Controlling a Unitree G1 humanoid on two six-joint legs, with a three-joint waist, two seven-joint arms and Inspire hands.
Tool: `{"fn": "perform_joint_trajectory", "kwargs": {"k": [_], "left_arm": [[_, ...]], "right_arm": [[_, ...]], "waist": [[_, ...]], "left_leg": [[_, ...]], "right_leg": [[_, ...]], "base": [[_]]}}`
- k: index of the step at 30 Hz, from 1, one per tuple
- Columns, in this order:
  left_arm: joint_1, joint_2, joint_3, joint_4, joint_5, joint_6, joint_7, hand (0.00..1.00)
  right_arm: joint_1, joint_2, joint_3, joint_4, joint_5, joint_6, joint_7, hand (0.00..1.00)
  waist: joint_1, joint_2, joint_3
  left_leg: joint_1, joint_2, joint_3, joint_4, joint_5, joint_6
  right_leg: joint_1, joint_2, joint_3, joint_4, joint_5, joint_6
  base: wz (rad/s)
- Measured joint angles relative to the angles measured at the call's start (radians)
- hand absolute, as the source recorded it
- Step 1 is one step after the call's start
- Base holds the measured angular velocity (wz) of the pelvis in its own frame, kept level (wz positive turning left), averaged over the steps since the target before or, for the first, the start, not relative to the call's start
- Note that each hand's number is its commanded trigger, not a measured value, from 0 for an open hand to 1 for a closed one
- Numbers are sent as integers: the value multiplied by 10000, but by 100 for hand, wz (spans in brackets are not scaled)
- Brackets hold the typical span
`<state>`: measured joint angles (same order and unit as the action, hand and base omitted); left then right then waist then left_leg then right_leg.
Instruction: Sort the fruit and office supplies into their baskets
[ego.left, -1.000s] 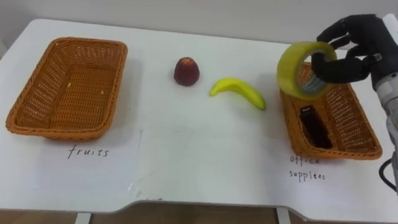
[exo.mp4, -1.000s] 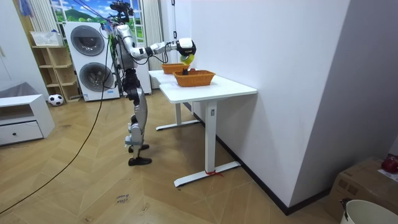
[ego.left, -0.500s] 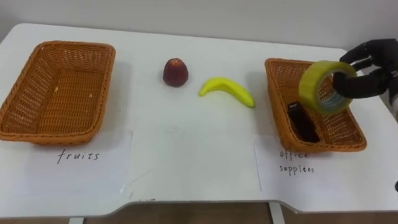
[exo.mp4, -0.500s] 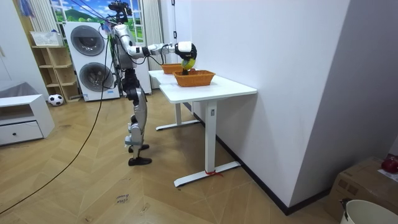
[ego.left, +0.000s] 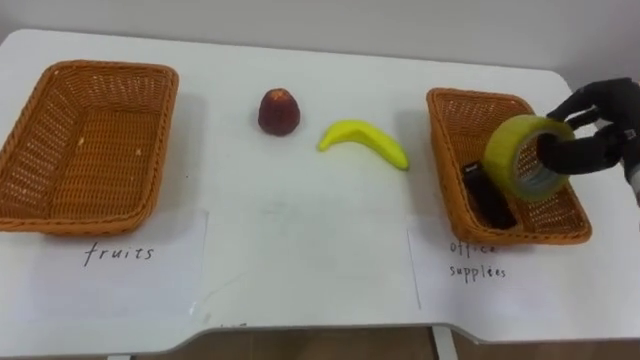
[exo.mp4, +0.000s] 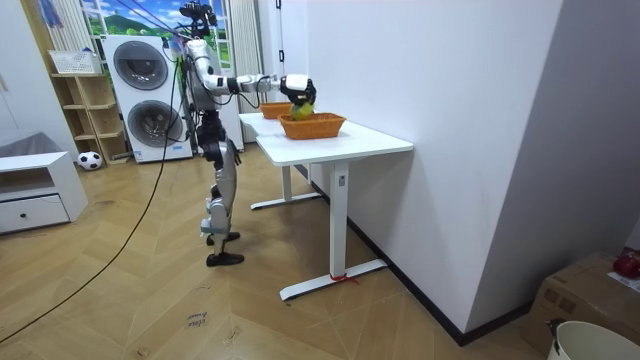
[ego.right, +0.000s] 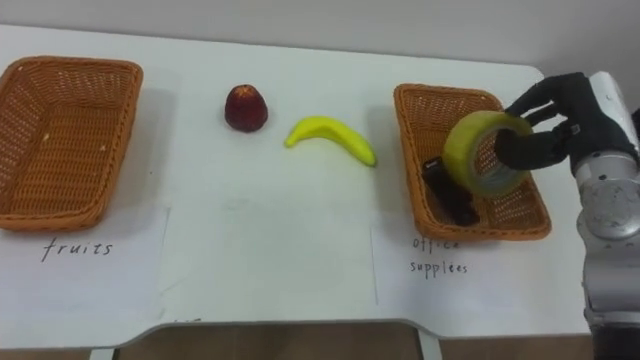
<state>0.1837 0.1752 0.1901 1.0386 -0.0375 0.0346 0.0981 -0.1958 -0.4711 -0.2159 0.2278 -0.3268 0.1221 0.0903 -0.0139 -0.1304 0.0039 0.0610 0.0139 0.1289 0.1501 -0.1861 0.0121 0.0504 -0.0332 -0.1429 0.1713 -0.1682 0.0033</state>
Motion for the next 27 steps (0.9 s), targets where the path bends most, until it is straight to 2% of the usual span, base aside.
{"fn": "perform_joint_trajectory", "kwargs": {"k": [5,9,12,16,23,27], "left_arm": [[59,-4,-2,-21,-15,-3,39,0],[55,-3,-1,13,-27,-4,88,0],[57,-4,-91,57,-26,-2,87,0],[2,-4,-107,63,-15,0,78,0],[-118,-2,-277,304,-114,-1,73,0],[-182,4,-388,426,-134,16,72,0]], "right_arm": [[220,0,-3,-4,-145,0,5,100],[394,0,-3,0,-257,2,4,100],[470,2,14,0,-463,5,4,100],[490,2,80,1,-747,12,3,100],[492,5,101,6,-1111,13,61,100],[497,15,293,-32,-1009,31,81,100]], "waist": [[-17,129,-75],[-20,156,-87],[11,147,-80],[107,94,-6],[237,16,35],[231,-57,16]], "left_leg": [[28,14,10,-5,-1,-2],[31,24,22,1,0,-2],[38,42,49,4,-1,-2],[18,64,77,-20,-5,-9],[-10,58,85,-19,-6,-12],[-99,64,85,-1,-5,-12]], "right_leg": [[19,12,4,10,4,-7],[22,13,-5,21,15,-22],[14,18,-5,47,25,-34],[-10,57,46,46,30,-43],[-61,56,43,-23,32,-47],[-159,52,25,-2,34,-49]], "base": [[0],[0],[0],[-3],[0],[0]]}}
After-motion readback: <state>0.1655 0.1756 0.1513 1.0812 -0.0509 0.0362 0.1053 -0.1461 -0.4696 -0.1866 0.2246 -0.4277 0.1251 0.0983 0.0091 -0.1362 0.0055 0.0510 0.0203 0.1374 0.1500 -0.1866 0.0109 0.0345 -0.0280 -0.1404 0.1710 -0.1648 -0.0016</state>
